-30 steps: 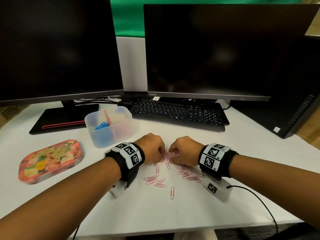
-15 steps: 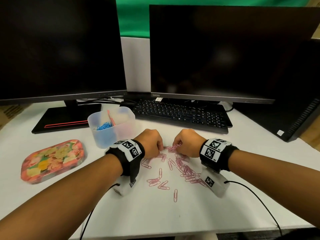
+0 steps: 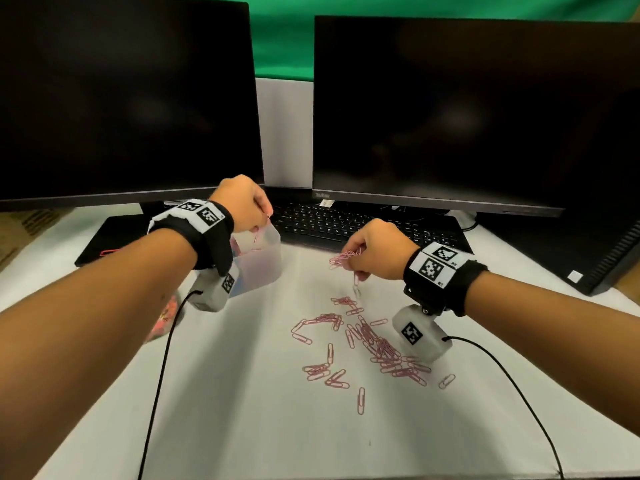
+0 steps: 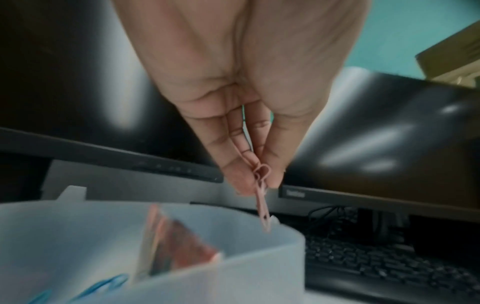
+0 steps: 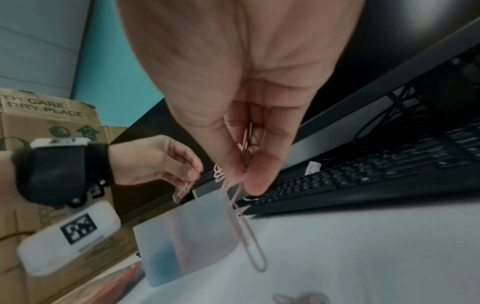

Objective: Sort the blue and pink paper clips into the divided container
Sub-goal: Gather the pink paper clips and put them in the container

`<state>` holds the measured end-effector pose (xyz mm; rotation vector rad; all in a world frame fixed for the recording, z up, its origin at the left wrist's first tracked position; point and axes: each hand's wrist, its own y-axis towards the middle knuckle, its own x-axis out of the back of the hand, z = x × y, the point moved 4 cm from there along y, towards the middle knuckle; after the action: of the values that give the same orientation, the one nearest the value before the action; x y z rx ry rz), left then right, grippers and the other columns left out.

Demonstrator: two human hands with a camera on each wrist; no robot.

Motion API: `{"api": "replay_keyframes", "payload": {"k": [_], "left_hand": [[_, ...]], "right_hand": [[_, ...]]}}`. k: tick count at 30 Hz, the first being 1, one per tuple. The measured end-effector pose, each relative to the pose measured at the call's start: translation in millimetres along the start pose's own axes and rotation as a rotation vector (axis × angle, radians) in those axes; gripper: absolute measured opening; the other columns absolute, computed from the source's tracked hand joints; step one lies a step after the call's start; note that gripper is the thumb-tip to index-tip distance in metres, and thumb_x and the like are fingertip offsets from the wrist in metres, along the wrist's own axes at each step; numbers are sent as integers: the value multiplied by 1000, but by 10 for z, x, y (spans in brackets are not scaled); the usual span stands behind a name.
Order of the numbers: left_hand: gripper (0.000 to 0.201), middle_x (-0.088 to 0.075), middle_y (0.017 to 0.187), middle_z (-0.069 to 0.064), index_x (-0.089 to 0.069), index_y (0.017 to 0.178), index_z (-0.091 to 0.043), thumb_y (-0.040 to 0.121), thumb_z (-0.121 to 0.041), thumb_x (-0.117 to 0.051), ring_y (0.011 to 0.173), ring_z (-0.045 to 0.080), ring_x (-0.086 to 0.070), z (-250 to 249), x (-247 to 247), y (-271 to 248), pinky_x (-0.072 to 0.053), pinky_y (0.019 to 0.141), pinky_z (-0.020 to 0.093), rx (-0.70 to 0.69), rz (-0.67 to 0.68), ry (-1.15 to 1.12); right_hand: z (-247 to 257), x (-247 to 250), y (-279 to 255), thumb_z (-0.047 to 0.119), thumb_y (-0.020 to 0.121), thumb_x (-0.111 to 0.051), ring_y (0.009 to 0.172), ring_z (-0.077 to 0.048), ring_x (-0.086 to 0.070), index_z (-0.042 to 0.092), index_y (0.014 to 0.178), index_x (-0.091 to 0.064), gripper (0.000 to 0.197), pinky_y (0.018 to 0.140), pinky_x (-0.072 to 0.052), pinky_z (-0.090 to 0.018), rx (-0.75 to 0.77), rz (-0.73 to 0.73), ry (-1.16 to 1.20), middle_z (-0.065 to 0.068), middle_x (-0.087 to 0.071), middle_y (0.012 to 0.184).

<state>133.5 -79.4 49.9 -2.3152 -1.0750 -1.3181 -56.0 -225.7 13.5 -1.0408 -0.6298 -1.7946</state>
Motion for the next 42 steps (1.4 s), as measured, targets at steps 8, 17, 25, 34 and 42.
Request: {"api": "replay_keyframes", "payload": {"k": [8,17,25,34,42], "left_hand": [[33,-65,111,2,-65,117,-19,85,-9,-69,94,19,-61,223,-37,8,-51,81,29,35,-54,107],[13,-68,82,-3,-69,87,-17,80,-7,-65,77,14,-63,355,-15,-703,-40,61,11,9,-103,-23],[27,-62,96,-6,-67,105,-21,79,-25,-75,87,13,-57,342,-531,-958,-45,73,20,-29,340,173],[62,-57,128,0,-52,134,-23,79,-38,-74,116,20,-53,-24,-969,-982,-46,99,31,-106,485,317],[49,-45,118,5,-55,119,-19,77,-40,-69,99,26,-57,-293,-1260,-1142,-54,85,39,-143,629,473]], "right_hand": [[612,116,455,10,81,-72,58,-15,-72,10,83,-75,3,62,-59,-20,98,-96,97,-8,-73,67],[1138,-180,1088,11,81,-71,71,-21,-74,10,86,-75,6,71,-62,-33,48,-101,104,-10,-74,77],[1127,-331,959,20,81,-73,71,-21,-69,10,101,-73,23,77,-59,-31,91,-60,-13,-4,-71,82],[202,-306,210,35,87,-65,94,-24,-69,23,121,-65,36,85,-57,-36,-34,227,-291,1,-66,109],[-242,-672,-562,11,96,-36,138,-22,-37,28,150,-27,57,116,-27,-37,48,495,-346,1,-32,156]]}}
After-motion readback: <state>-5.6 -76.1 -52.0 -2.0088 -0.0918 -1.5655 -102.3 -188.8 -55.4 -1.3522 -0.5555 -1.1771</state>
